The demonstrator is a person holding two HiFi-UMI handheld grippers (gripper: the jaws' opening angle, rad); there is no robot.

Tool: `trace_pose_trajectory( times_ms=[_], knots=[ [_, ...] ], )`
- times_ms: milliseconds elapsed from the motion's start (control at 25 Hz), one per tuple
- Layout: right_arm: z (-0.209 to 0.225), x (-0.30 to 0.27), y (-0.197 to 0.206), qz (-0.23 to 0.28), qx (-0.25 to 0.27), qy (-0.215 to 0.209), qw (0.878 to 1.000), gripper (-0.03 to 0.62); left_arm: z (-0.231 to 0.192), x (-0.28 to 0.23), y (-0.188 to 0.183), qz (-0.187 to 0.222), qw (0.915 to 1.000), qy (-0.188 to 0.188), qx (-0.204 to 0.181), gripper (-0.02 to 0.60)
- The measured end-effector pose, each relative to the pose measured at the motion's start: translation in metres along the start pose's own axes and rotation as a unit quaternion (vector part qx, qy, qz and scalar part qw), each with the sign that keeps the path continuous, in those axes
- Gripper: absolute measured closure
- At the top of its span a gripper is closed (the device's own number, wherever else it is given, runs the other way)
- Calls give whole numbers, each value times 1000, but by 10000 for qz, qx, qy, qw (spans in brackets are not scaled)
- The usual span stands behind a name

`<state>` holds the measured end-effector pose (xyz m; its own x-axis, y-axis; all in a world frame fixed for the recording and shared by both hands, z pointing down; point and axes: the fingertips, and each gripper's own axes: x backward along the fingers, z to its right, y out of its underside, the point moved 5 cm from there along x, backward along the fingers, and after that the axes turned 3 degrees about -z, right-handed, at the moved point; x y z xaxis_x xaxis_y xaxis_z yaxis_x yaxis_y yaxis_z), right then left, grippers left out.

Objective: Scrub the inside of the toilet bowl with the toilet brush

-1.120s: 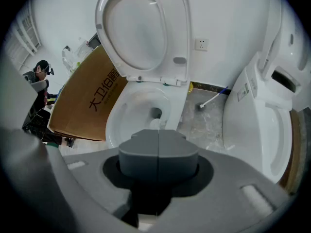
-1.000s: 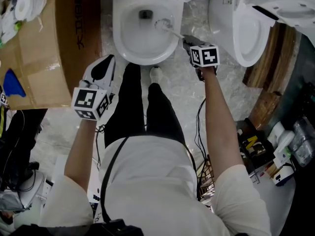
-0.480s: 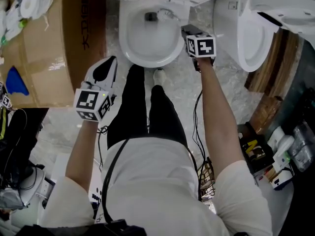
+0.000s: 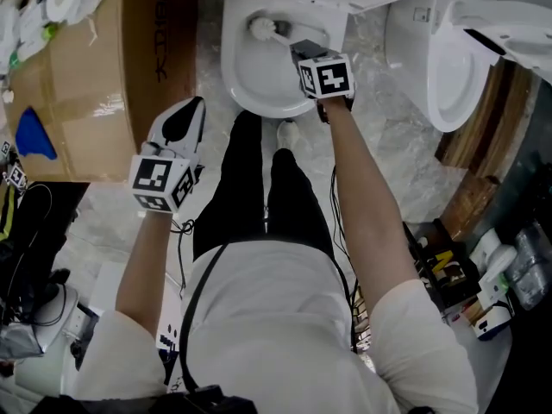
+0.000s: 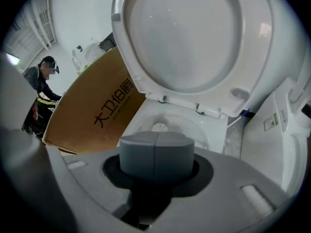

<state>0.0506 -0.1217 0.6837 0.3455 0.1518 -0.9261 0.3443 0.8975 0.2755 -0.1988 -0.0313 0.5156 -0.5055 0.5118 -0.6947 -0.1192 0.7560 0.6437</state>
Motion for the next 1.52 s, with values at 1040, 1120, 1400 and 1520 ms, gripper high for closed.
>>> trace_pose_trajectory(
  times_ms=[1040,1120,1400,1520],
  knots=[
    [-23,156,97,963,-701,-113,9928,448,88,63,-13,520,9986,-76,-63,594],
    [-26,184,103,1134,-781,-116,9904,448,99,76,-21,638,9979,-81,-49,592],
    [-49,274,118,1695,-785,-232,9821,448,144,122,-48,1031,9943,-65,-279,594],
    [-57,311,121,2020,-726,-292,9762,448,164,135,-54,1113,9926,-52,-481,593]
  ],
)
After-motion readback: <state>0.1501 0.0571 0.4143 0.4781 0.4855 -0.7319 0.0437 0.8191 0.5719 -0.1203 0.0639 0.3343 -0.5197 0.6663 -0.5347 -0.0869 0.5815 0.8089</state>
